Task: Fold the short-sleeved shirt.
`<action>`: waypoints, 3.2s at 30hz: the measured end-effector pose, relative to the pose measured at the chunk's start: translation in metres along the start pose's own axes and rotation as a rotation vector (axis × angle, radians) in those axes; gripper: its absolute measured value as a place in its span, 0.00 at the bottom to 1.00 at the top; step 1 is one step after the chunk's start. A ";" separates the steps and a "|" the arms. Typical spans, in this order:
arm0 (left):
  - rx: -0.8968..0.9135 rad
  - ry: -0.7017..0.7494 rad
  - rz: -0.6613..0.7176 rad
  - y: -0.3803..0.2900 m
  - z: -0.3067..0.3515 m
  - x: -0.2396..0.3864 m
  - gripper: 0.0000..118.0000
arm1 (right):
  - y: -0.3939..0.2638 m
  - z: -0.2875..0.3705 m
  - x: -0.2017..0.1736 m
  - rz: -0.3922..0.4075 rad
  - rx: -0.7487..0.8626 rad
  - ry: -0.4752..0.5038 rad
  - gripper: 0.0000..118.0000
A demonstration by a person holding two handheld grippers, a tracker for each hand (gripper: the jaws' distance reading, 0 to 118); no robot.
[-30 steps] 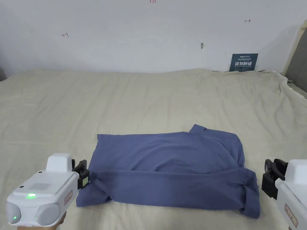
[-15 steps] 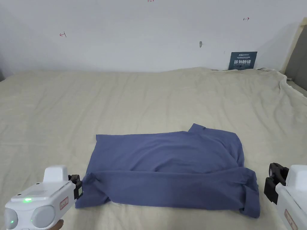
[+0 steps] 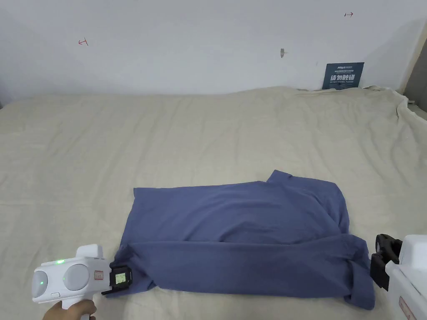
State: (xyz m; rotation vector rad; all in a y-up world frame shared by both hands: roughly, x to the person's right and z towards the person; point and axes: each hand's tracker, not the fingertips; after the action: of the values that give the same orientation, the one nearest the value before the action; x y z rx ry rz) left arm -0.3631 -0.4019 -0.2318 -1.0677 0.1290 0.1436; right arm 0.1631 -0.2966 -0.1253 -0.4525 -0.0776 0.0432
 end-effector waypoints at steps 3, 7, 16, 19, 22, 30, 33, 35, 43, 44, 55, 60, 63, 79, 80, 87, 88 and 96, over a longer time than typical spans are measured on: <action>-0.028 0.006 -0.006 -0.006 -0.009 0.005 0.66 | -0.003 -0.006 0.000 0.000 -0.019 -0.002 0.00; -0.060 -0.006 -0.018 -0.013 -0.017 0.013 0.15 | -0.005 -0.011 0.000 -0.005 -0.042 0.004 0.00; 0.034 -0.026 -0.079 -0.009 0.003 0.018 0.04 | -0.022 -0.034 0.012 -0.052 -0.182 0.014 0.02; 0.073 -0.049 -0.081 -0.004 0.017 0.014 0.04 | -0.037 -0.052 0.016 -0.064 -0.276 0.035 0.39; 0.088 -0.070 -0.075 0.001 0.026 0.010 0.04 | -0.056 -0.073 0.015 -0.053 -0.365 0.034 0.68; 0.096 -0.077 -0.070 0.002 0.025 0.009 0.04 | -0.099 -0.121 0.025 -0.080 -0.487 0.037 0.38; 0.089 -0.077 -0.068 0.002 0.022 0.007 0.04 | -0.103 -0.124 0.031 -0.099 -0.492 0.067 0.05; 0.088 -0.080 -0.061 0.001 0.020 0.005 0.04 | -0.104 -0.125 0.033 -0.096 -0.492 0.088 0.05; 0.107 -0.117 0.037 -0.007 0.032 -0.022 0.04 | -0.073 -0.070 0.028 -0.104 -0.418 0.126 0.05; 0.110 -0.123 0.048 -0.010 0.036 -0.025 0.04 | -0.070 -0.064 0.029 -0.097 -0.410 0.130 0.05; 0.073 -0.133 0.026 -0.077 0.073 -0.036 0.04 | -0.088 -0.009 0.055 -0.102 -0.416 0.174 0.05; 0.022 -0.104 0.034 -0.099 0.048 -0.037 0.04 | -0.119 -0.013 0.053 -0.121 -0.488 0.155 0.05; -0.014 -0.080 0.027 -0.105 0.036 -0.034 0.04 | -0.132 -0.021 0.047 -0.127 -0.535 0.131 0.05; 0.119 -0.018 -0.076 -0.081 0.089 -0.001 0.86 | -0.053 0.023 0.043 -0.173 -0.321 0.138 0.60; 0.160 -0.028 -0.068 -0.074 0.101 0.001 0.86 | -0.039 0.030 0.040 -0.160 -0.274 0.143 0.60; 0.396 -0.070 -0.050 -0.038 0.165 0.021 0.98 | 0.025 0.061 0.019 -0.072 -0.024 0.150 0.60; 0.421 -0.070 -0.061 -0.035 0.171 0.026 0.98 | 0.030 0.062 0.014 -0.054 0.004 0.142 0.60; 0.634 -0.016 -0.123 -0.037 0.171 0.050 0.20 | 0.035 0.055 -0.007 0.000 0.112 0.107 0.05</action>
State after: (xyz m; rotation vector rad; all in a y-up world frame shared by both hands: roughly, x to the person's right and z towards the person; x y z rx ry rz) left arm -0.3015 -0.2669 -0.1273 -0.4397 0.0845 -0.0041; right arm 0.1501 -0.2417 -0.0914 -0.3422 0.0301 0.0235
